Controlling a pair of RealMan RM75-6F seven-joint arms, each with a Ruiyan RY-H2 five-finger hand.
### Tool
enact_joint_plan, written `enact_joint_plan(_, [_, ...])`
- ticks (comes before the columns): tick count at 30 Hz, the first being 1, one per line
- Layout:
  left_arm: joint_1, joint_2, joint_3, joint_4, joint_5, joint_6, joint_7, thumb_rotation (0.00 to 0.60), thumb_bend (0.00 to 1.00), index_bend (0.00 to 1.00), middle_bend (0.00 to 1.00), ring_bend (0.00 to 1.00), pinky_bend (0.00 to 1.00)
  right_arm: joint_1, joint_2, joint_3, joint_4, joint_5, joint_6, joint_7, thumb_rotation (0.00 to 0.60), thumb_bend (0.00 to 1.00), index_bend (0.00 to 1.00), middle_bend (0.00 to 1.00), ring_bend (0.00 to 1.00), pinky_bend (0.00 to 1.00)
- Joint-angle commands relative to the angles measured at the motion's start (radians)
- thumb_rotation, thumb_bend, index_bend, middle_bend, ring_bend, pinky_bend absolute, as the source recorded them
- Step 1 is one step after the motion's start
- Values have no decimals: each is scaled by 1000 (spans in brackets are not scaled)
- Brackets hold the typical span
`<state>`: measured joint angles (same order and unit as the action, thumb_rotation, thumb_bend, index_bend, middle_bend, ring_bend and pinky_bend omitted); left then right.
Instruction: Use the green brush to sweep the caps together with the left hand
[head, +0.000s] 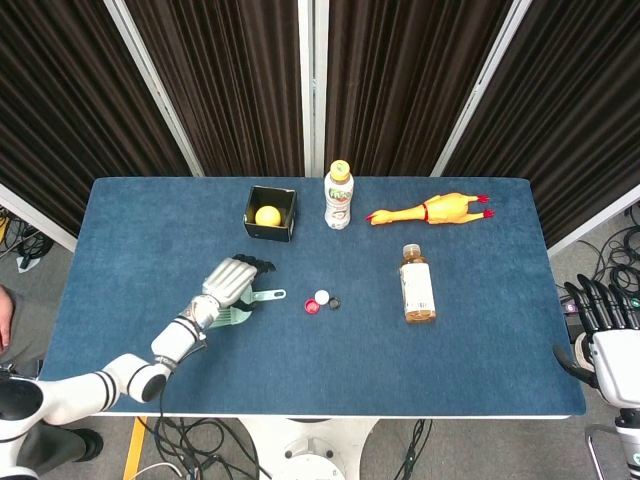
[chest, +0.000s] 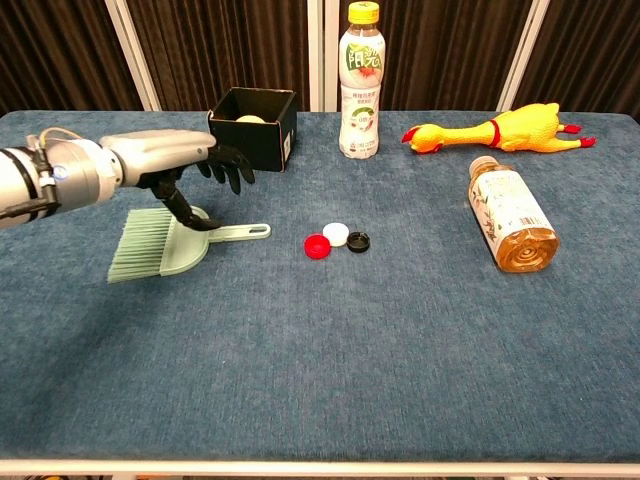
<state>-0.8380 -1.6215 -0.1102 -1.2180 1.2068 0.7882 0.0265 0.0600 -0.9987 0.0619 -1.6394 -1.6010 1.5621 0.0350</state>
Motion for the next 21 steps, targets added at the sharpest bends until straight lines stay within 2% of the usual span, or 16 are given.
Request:
enact_joint_plan(1, [60, 70, -9, -83, -13, 79, -9, 600, 238, 184, 230, 184, 225, 6, 0, 0, 9, 7, -14, 10, 600, 153, 0, 0, 0, 0])
enact_joint_plan(6, [212, 221, 9, -201, -24, 277, -4, 600, 237, 184, 230, 185, 219, 31, 18, -8, 23, 53, -105, 61, 600, 166, 0, 47, 0, 0])
enact_joint_plan(8, [281, 263, 22, -217, -27, 371, 12, 600, 237, 194, 230, 185, 212, 39, 14, -4, 35, 67, -123, 67, 600, 169, 0, 57, 0, 0])
enact_joint_plan(15, [498, 361, 83, -285, -28, 623, 54, 600, 234, 210, 231, 182, 185, 48, -23, 3, 80, 45, -100, 104, 600, 171, 0, 51, 0, 0])
enact_joint_plan(21, [640, 422, 155, -433, 25, 774, 120, 600, 228, 212, 231, 180, 184, 37, -50, -2, 91, 19, -58, 93, 600, 171, 0, 51, 0, 0])
